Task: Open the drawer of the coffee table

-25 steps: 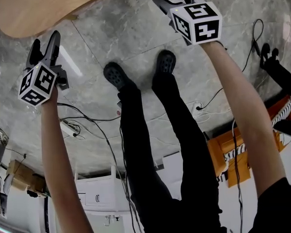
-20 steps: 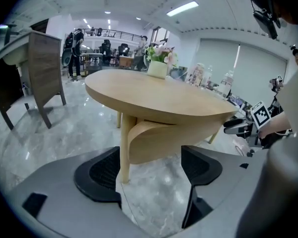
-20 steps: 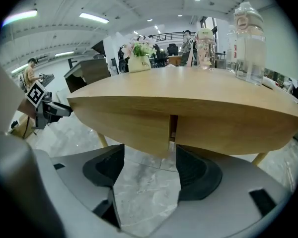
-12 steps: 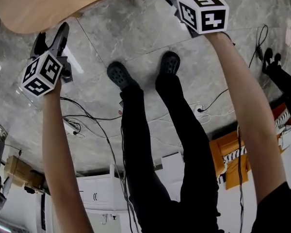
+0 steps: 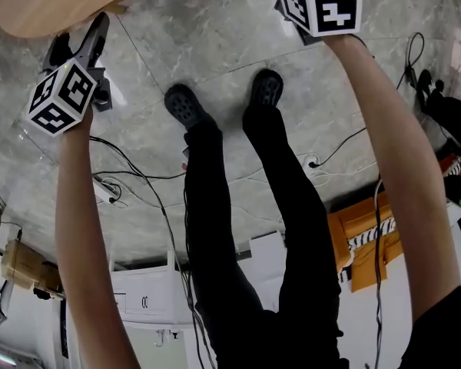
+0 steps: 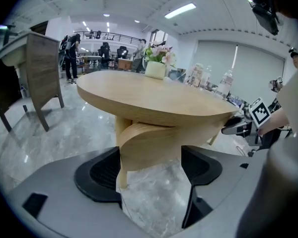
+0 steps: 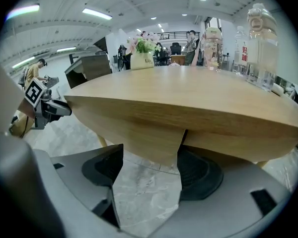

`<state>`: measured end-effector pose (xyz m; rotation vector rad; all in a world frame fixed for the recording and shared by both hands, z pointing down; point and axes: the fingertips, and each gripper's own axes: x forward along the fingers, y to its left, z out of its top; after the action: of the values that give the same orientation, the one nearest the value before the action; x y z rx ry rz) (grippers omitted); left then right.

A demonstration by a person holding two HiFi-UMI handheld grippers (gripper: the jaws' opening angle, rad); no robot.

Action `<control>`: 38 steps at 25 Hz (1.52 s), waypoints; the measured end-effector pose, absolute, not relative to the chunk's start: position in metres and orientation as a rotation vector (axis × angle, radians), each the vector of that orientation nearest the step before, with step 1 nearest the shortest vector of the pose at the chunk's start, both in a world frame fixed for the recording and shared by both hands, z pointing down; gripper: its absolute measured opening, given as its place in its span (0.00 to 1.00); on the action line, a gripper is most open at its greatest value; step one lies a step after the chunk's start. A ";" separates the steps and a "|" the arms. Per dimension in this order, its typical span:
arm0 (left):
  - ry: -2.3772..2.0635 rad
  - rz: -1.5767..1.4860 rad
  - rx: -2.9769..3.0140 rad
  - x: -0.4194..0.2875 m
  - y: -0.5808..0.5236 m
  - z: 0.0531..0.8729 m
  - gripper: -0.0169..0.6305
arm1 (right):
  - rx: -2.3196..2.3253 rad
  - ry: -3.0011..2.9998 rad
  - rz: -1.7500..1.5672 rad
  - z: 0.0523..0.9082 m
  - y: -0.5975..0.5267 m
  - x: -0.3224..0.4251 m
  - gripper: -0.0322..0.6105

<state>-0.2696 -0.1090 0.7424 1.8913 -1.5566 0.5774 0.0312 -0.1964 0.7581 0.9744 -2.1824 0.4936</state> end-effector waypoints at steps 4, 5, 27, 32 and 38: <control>-1.604 0.566 1.879 -0.269 -0.112 0.741 0.61 | 0.982 -2.175 0.597 0.758 -0.192 0.028 0.50; -1.616 0.549 1.866 -0.269 -0.111 0.741 0.61 | 0.992 -2.172 0.625 0.758 -0.190 0.028 0.50; -1.590 0.544 1.732 -0.260 -0.068 0.754 0.60 | 0.987 -2.062 0.724 0.767 -0.161 0.050 0.50; -1.584 0.560 1.714 -0.247 -0.026 0.741 0.60 | 0.927 -2.066 0.722 0.751 -0.120 0.061 0.49; -1.569 0.577 1.687 -0.237 0.003 0.747 0.60 | 0.862 -2.029 0.667 0.758 -0.092 0.073 0.49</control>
<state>-0.2365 0.0034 0.7467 1.6873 -1.5689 0.5772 0.0727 -0.0924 0.7583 0.8624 -2.0285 0.6674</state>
